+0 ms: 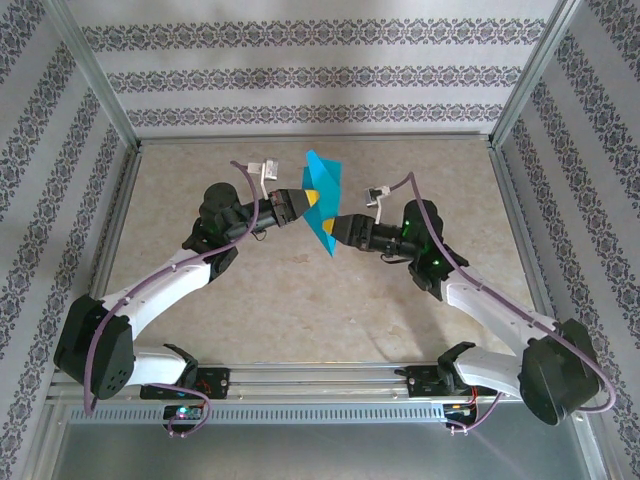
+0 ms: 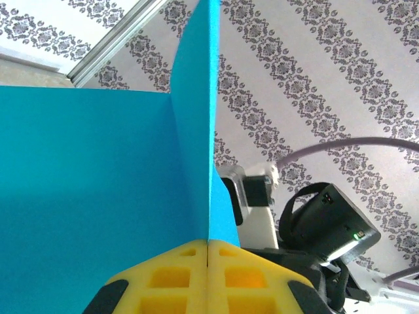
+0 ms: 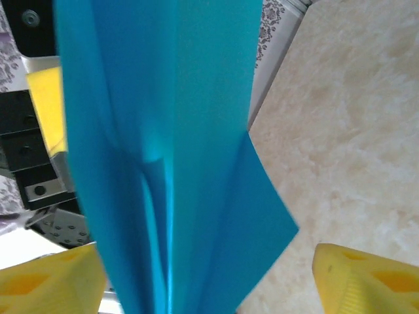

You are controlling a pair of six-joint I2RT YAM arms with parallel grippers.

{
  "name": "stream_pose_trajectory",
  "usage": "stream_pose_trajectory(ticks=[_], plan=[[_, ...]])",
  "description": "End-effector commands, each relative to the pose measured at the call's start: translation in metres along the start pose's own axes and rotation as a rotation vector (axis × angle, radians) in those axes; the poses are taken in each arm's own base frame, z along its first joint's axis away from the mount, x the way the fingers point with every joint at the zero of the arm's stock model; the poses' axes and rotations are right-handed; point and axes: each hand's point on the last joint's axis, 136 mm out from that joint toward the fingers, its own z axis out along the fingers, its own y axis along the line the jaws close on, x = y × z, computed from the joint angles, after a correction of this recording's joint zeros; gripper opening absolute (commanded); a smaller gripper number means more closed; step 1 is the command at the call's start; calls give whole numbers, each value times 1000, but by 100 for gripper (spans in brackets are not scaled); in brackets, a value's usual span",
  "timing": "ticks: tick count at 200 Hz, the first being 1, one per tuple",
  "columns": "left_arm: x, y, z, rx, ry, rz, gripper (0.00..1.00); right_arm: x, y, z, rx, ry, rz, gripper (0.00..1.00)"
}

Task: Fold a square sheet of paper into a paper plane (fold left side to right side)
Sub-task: Turn over the paper at the center of the table.

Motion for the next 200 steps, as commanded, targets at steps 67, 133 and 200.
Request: stream_pose_trajectory(ticks=[67, 133, 200], plan=[[-7, -20, 5, 67, -21, 43, 4, -31, 36, 0, -70, -72, -135, 32], [-8, 8, -17, -110, -72, 89, 41, -30, 24, -12, 70, -86, -233, 6], [-21, 49, -112, -568, -243, 175, 50, -13, -40, -50, 797, 47, -541, 3]])
